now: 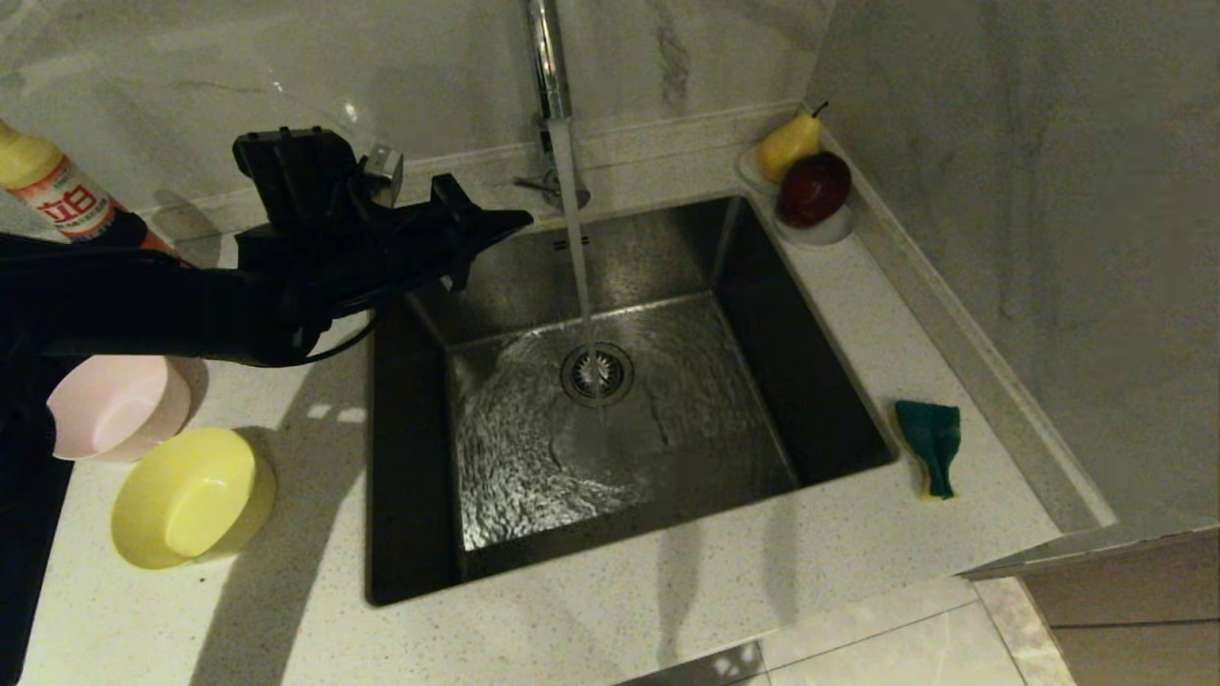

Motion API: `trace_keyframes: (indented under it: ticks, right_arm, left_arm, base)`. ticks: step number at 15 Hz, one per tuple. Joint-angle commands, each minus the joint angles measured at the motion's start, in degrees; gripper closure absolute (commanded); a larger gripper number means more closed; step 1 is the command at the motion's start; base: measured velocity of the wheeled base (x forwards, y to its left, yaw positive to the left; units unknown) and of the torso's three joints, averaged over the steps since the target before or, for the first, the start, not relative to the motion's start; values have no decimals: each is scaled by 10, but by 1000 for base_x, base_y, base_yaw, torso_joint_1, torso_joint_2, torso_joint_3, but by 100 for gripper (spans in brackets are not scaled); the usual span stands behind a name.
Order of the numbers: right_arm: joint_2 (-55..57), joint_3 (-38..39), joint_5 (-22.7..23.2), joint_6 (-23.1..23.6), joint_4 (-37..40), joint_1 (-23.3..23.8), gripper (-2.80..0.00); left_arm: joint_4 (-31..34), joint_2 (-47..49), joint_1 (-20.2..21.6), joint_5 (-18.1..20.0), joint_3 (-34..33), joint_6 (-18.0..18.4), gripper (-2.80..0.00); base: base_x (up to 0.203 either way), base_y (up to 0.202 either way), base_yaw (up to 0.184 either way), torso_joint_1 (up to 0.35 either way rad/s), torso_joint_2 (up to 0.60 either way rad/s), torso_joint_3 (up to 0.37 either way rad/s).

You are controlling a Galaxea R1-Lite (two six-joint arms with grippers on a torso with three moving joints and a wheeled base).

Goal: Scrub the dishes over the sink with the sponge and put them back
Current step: Turn off the faucet

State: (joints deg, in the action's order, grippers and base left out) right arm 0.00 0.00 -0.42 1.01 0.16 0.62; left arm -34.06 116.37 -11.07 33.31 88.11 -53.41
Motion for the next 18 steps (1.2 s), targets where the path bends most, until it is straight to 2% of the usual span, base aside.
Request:
trace_keyframes:
  ticks: [1, 7, 18]
  right_arm:
    - [1, 0, 0, 0, 0, 0, 0]
    - [1, 0, 0, 0, 0, 0, 0]
    - [1, 0, 0, 0, 0, 0, 0]
  left_arm:
    - [-2, 16, 0, 1, 28, -9, 0]
    - [-41, 43, 0, 3, 56, -60, 0]
    - [-30, 93, 2, -2, 152, -82, 0]
  base:
    - [0, 0, 0, 0, 0, 0]
    - [0, 0, 0, 0, 0, 0]
    - [0, 0, 0, 0, 0, 0]
